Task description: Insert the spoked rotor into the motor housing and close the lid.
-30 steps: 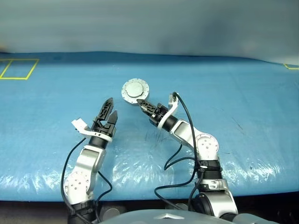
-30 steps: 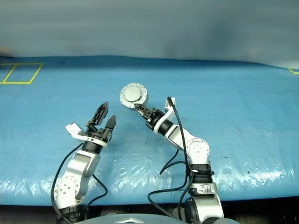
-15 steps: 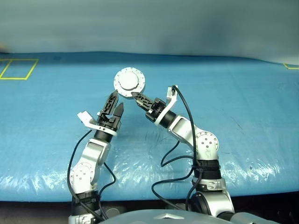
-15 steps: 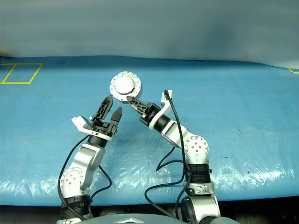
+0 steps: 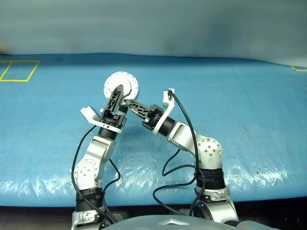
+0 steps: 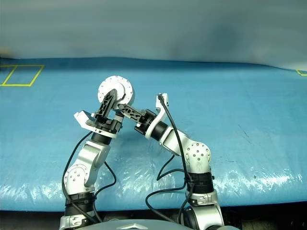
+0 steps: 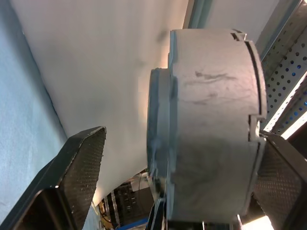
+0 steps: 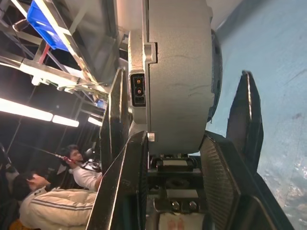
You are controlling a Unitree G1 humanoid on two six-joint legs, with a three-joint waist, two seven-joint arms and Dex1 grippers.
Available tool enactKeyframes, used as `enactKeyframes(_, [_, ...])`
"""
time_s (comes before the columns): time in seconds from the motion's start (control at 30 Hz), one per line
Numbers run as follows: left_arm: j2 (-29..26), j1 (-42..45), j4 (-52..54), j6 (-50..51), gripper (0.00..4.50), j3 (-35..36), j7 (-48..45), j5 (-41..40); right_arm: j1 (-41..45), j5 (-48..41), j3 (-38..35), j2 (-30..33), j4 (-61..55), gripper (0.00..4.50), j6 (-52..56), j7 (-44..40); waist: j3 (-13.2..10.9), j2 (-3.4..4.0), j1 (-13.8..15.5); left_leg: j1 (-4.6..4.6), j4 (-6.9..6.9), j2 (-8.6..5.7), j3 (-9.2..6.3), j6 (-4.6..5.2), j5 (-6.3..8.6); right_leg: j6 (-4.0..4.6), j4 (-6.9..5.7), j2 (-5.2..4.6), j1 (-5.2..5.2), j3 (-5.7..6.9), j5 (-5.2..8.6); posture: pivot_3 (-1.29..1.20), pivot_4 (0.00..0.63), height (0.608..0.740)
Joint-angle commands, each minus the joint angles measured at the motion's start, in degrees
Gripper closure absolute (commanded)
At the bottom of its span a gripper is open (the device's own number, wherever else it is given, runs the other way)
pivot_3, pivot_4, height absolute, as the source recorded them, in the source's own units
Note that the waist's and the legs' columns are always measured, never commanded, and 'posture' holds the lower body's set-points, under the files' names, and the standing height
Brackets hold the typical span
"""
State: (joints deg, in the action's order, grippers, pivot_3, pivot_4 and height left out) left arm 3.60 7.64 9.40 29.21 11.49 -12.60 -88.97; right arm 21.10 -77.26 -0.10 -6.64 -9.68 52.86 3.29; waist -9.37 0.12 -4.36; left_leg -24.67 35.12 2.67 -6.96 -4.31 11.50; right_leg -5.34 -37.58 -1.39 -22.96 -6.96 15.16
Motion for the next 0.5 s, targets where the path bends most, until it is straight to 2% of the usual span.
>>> enactKeyframes(0.03, [2.7, 1.5, 0.5, -0.7, 0.93, 0.2, -1.3, -0.3, 0.5, -2.6, 0.6, -1.1, -4.1, 3.26, -0.1, -1.1, 0.0, 0.0, 0.0, 0.01, 0.01, 0.0, 0.0, -0.01, -0.01, 0.0, -0.03, 0.0, 0.0, 0.0, 0.0, 0.0, 0.15, 0.74])
enactKeyframes(0.17, [3.0, 1.3, 1.2, -1.5, 2.17, 0.4, -1.6, 0.0, 0.0, -2.1, 0.7, -1.1, -3.8, 3.27, 0.1, -0.9, 0.0, 0.0, 0.0, 0.03, 0.02, 0.0, -0.02, -0.02, -0.02, 0.02, -0.11, 0.02, -0.01, 0.0, 0.02, 0.0, 0.15, 0.74])
enactKeyframes(0.37, [2.9, 0.5, 1.9, -1.6, 2.15, 0.4, -0.8, -0.1, 0.1, -0.9, 0.5, -0.8, -3.3, 3.27, -0.3, -0.8, 0.0, 0.0, 0.0, 0.02, 0.02, 0.0, -0.05, -0.02, -0.03, 0.02, -0.13, 0.02, -0.01, 0.0, 0.02, 0.0, 0.15, 0.74])
enactKeyframes(0.5, [3.0, 0.3, 2.2, -1.9, 2.15, 0.5, -0.1, -0.1, 0.4, 7.4, 3.9, 2.3, -5.7, 3.27, -1.6, -3.3, 0.0, 0.0, 0.0, 0.02, 0.03, -0.01, -0.05, -0.03, -0.03, 0.02, -0.13, 0.02, -0.01, 0.0, 0.03, 0.0, 0.15, 0.74])
